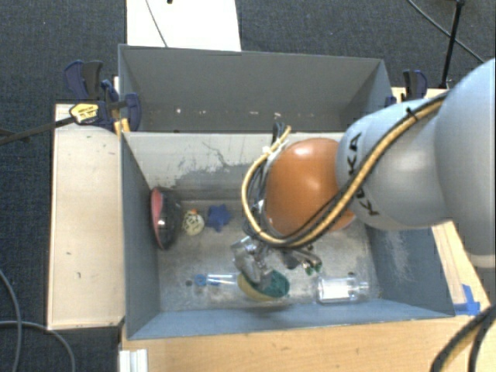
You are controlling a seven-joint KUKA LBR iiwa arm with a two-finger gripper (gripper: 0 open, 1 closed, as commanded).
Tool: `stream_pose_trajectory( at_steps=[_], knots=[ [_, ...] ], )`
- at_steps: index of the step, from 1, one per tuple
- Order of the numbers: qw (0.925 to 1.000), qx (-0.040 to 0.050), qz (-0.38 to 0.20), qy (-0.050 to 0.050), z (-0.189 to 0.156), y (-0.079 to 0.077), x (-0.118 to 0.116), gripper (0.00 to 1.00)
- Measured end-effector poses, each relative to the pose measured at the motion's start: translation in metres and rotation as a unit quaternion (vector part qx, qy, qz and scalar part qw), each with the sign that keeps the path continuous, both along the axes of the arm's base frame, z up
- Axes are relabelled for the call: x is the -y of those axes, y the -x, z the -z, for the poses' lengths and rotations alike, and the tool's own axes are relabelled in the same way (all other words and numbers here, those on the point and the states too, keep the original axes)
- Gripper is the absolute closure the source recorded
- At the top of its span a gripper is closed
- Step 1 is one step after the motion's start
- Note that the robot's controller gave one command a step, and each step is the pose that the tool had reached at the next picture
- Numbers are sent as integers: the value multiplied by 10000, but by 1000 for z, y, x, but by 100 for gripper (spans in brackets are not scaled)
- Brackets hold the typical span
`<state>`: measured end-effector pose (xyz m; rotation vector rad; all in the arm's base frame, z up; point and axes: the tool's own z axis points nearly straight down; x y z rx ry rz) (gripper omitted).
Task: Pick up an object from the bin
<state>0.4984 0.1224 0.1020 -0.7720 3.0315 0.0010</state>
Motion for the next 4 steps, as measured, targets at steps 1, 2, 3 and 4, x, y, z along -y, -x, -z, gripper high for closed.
stream_pose_trajectory(
  at_steps=[1,2,3,4],
  knots=[
    [10000,-38,12,1,2,3,-1,0],
    [10000,-29,-18,6,29,16,0,0],
    [10000,-12,22,12,28,14,2,100],
    [9999,1,-142,-9,-67,-14,-51,100]
  ],
)
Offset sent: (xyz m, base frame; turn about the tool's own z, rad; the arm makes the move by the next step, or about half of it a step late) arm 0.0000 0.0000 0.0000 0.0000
